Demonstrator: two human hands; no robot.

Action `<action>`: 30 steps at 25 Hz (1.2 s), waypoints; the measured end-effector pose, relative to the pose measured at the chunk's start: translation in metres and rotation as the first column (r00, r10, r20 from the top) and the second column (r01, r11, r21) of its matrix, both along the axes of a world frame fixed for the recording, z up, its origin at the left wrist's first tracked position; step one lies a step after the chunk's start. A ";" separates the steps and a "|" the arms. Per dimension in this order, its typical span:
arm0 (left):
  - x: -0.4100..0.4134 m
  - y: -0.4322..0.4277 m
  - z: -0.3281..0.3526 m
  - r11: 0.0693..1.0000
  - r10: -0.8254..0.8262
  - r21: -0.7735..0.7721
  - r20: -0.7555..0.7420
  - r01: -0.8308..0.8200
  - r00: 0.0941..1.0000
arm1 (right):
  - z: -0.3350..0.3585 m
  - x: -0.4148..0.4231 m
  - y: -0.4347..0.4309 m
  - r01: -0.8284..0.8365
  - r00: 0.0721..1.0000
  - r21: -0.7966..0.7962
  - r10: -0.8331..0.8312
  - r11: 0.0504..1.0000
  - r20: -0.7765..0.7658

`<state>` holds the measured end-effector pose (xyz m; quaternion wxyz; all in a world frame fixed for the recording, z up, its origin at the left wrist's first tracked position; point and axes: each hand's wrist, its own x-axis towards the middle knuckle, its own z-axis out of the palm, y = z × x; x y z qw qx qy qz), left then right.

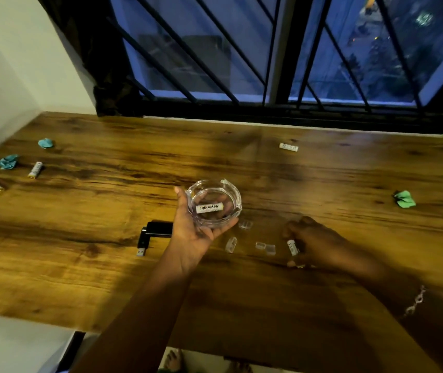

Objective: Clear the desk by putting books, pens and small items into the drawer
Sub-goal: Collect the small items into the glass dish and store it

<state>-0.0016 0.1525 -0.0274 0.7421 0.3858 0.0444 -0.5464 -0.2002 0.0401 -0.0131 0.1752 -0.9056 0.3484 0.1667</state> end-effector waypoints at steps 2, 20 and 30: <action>-0.002 -0.002 0.002 1.000 0.002 0.003 -0.020 -0.002 1.000 | -0.004 0.002 0.001 0.065 0.995 0.023 -0.067 0.998 0.070; 0.004 -0.022 0.011 0.999 -0.015 0.047 0.001 0.015 1.000 | 0.042 0.130 -0.004 -0.505 0.725 -0.239 0.558 0.829 0.404; 0.013 -0.036 0.006 0.998 -0.046 0.026 -0.081 0.049 0.996 | -0.013 0.107 -0.176 0.053 0.981 -0.415 0.030 0.909 0.190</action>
